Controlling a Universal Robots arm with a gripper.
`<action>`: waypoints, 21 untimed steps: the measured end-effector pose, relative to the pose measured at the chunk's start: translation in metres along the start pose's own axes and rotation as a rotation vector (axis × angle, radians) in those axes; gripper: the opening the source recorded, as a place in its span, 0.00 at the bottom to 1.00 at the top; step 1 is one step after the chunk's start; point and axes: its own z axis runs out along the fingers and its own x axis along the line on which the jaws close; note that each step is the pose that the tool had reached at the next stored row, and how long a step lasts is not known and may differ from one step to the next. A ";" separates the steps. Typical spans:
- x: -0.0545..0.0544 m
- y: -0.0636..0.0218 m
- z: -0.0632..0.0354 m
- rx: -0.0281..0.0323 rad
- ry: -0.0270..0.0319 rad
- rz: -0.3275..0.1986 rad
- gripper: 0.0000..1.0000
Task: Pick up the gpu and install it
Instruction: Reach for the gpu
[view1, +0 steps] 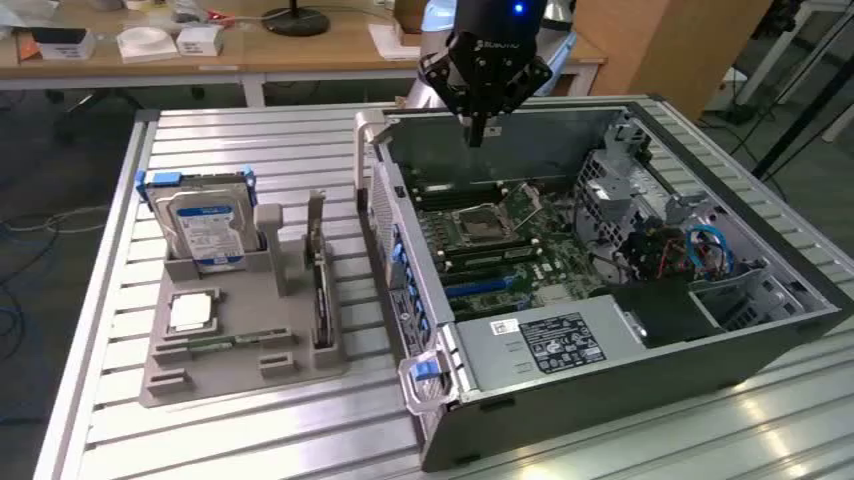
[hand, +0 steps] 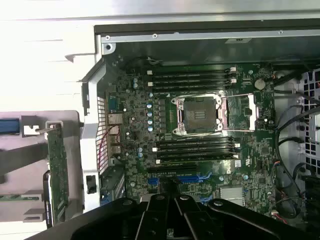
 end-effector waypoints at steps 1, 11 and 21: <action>0.000 0.0000 0.0000 0.0000 0.0000 0.000 0.11; 0.000 0.0000 0.0000 0.0000 -0.0001 0.000 0.11; 0.010 -0.0008 -0.0001 0.0000 0.0000 0.000 0.11</action>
